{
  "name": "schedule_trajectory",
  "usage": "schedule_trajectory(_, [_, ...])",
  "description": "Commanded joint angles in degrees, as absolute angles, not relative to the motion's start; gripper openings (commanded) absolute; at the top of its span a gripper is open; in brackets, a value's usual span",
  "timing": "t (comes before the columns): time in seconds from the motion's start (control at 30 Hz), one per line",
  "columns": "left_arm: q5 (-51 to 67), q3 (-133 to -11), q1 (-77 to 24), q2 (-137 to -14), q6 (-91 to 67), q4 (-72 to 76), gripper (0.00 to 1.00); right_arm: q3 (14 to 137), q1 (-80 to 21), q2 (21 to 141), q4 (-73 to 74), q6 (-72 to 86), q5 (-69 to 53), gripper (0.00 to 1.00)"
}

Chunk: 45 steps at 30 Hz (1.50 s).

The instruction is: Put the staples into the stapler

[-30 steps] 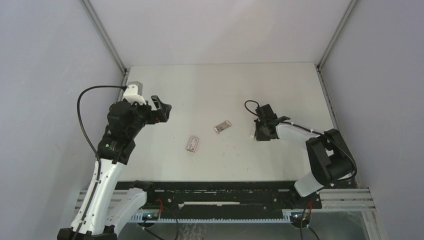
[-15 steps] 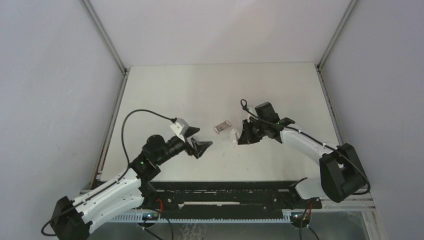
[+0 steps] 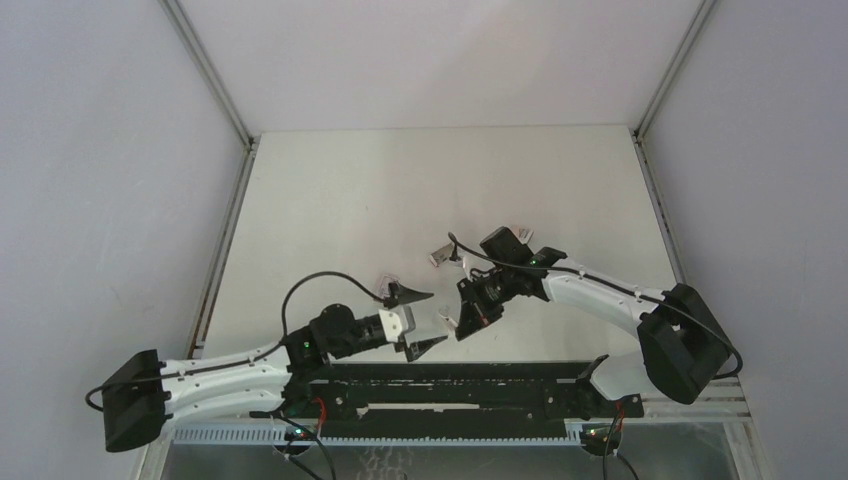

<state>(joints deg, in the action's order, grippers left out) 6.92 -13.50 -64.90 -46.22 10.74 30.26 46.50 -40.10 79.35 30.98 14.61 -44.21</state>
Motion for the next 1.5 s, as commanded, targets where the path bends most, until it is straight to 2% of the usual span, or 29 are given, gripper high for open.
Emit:
schedule_trajectory(0.0, [2.4,-13.3,-69.3,-46.5,16.9,30.1,0.89,48.6,-40.8,79.4,31.5,13.9,-47.9,0.00])
schedule_trajectory(0.27, [1.2,-17.0,-72.9,-51.9,19.4,25.1,0.87,49.3,-41.4,78.6,33.7,13.1,-48.5,0.00])
schedule_trajectory(0.47, [-1.6,-18.2,-74.9,-53.2,20.9,25.2,0.80,50.1,-42.6,79.6,34.7,12.2,-49.1,0.00])
schedule_trajectory(0.8, [-2.4,-19.0,-77.7,-55.3,20.7,25.3,0.79,51.8,-44.2,82.7,34.7,12.3,-49.9,0.00])
schedule_trajectory(1.17, [-4.3,-20.5,-80.0,-58.0,19.5,23.9,0.41,53.1,-44.5,83.6,35.2,12.7,-48.5,0.00])
schedule_trajectory(1.27, [-4.5,-21.1,-80.2,-58.2,18.5,22.9,0.26,53.6,-43.9,83.7,35.4,13.0,-47.7,0.00])
schedule_trajectory(1.33, [-6.4,-21.2,-80.2,-58.1,17.1,22.4,0.11,53.6,-42.2,83.4,35.9,13.2,-47.3,0.01])
schedule_trajectory(1.4, [-9.3,-20.8,-80.1,-57.9,15.5,22.5,0.01,53.3,-40.0,82.6,36.5,13.3,-46.6,0.18])
schedule_trajectory(1.47, [-13.9,-20.1,-80.0,-57.6,12.3,23.8,0.00,52.6,-37.8,80.7,36.1,13.8,-45.6,0.31])
